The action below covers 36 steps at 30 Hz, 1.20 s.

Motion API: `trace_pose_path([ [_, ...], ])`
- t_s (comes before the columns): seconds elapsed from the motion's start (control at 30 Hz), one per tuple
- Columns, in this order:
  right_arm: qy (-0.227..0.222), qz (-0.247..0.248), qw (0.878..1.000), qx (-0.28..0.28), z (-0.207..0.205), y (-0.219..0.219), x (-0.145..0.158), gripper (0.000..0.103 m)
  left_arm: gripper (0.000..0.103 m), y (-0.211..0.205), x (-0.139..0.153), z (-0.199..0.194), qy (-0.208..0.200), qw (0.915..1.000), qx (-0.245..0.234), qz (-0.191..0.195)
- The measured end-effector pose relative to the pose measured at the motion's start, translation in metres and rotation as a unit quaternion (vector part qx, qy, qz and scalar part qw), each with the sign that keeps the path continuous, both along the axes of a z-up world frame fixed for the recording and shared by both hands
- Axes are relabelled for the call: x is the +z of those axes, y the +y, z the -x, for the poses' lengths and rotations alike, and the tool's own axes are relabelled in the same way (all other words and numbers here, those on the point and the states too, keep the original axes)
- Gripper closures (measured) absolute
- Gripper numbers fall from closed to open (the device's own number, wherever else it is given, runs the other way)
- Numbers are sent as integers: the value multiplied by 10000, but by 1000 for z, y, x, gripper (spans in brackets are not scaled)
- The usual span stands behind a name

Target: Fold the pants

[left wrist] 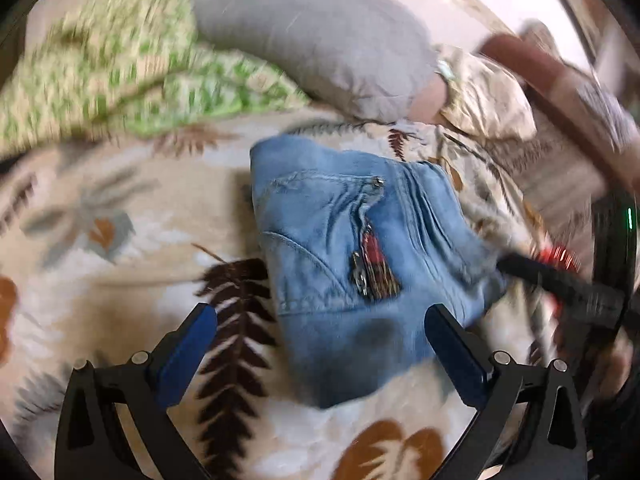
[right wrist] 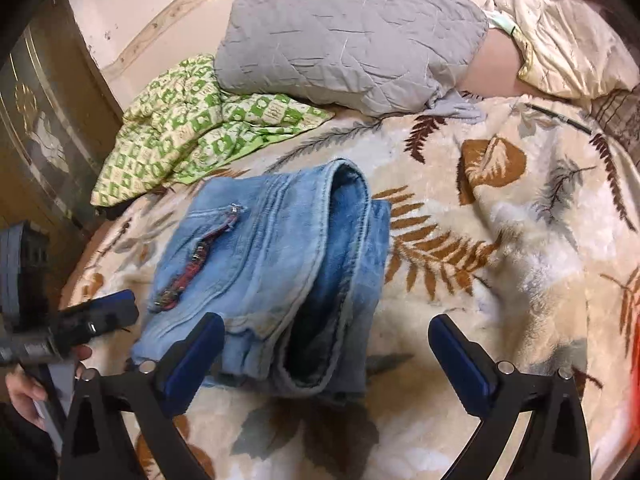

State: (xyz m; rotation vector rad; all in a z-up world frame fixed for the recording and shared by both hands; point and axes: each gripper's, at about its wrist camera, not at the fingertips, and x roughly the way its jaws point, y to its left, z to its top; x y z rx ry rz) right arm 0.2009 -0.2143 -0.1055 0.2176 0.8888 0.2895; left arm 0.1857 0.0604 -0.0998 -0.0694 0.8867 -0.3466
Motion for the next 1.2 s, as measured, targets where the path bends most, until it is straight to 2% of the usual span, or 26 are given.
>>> trace_pose_path([
  [0.13,10,-19,10000,8,-7,-5,8,0,0,-9,2,24,-591,9968,-205,-504],
  [0.3,443,-467,9976,259,-42,-11,22,0,0,-30,-9,36,-1118,9865,-539,-1070],
  [0.4,578,-424,9967,389,-66,-6,32,0,0,-50,-20,42,-1556,9702,-836,-1656],
  [0.53,921,-208,9951,280,-95,1,33,0,0,-67,-35,45,-1875,9518,-1041,-2192],
  [0.67,1483,-55,9885,293,-121,9,13,0,0,-65,-47,37,-1760,9511,-816,-2404],
  [0.77,1678,130,9854,255,-135,15,-5,2,0,-58,-46,34,-1694,9568,-793,-2225],
  [0.87,1820,-73,9830,229,-144,16,-19,19,2,-54,-49,30,-1615,9589,-867,-2166],
  [0.9,1855,-176,9822,238,-146,16,-23,26,6,-54,-51,28,-1549,9607,-909,-2118],
  [0.97,1828,-177,9826,287,-147,20,-25,28,12,-57,-54,28,-1502,9601,-956,-2155],
  [1.07,1600,-45,9862,418,-145,28,-20,36,13,-64,-58,30,-1481,9558,-1023,-2325],
  [1.13,1477,-33,9878,486,-144,31,-15,54,13,-65,-58,28,-1414,9574,-1018,-2301],
  [1.17,1442,-10,9880,552,-143,34,-14,58,14,-65,-57,28,-1393,9586,-1006,-2272],
  [1.2,1417,38,9880,609,-143,37,-13,66,23,-66,-56,28,-1387,9589,-1024,-2254],
])
